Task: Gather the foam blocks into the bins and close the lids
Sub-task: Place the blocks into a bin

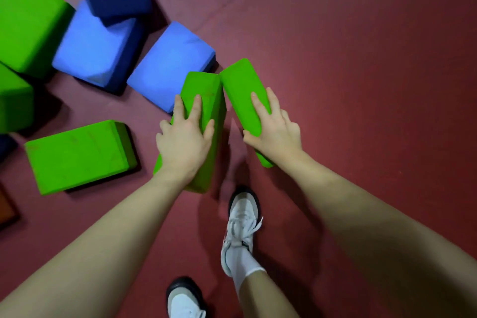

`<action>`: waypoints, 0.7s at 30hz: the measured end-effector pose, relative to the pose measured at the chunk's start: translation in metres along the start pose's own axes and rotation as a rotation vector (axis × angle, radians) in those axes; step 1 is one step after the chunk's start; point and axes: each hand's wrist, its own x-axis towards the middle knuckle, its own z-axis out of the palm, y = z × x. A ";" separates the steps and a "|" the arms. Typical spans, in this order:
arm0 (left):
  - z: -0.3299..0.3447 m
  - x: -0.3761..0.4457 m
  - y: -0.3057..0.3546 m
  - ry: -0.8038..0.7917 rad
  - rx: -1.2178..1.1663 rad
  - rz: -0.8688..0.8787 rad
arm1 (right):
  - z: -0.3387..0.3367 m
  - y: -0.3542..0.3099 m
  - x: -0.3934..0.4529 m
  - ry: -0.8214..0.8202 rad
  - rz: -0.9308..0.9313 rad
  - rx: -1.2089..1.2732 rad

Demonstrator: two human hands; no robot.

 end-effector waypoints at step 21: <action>-0.386 -0.314 -0.117 0.334 -0.139 -0.116 | -0.320 -0.259 -0.286 0.184 -0.251 0.079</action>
